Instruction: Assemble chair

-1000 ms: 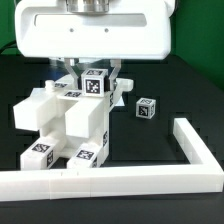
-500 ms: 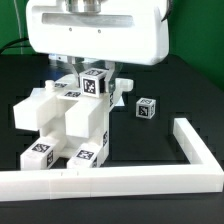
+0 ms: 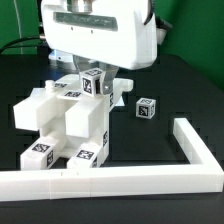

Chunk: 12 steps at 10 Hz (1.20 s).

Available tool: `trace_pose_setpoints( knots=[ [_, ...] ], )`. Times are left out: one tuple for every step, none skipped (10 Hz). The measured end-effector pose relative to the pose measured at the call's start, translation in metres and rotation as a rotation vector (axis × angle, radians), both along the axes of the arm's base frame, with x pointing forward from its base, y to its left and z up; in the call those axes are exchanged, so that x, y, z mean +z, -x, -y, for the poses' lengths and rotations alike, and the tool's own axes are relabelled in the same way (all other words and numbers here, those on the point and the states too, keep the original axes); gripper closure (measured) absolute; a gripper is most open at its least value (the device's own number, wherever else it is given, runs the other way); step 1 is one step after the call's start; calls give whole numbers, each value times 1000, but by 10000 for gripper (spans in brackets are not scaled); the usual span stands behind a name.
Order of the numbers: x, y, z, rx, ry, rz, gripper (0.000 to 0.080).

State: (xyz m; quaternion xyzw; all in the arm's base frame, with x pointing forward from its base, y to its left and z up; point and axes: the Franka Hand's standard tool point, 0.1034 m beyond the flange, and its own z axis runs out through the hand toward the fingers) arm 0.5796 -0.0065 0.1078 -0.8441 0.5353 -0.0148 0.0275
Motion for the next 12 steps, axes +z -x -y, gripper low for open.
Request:
trace_pose_setpoints(
  knots=[
    [0,0,0,-50,-3,-2,525],
    [0,0,0,-88,-5,-3,525],
    [0,0,-1,-167,-11,-5,525],
    [0,0,-1,-214,-14,-7,525],
    [0,0,-1,-251,-18,-7,525],
    [0,0,-2,-310,-24,-9,525],
    [-1,0,-2,-366,-28,-11,525],
    [-1,0,-3,-427,-32,-13,525],
    [-1,0,-3,-474,-35,-15,525],
    [-1,0,-4,-511,-37,-17,525],
    [-1,0,-4,-570,-42,-19,525],
    [-1,0,-5,-623,-48,-21,525]
  ],
)
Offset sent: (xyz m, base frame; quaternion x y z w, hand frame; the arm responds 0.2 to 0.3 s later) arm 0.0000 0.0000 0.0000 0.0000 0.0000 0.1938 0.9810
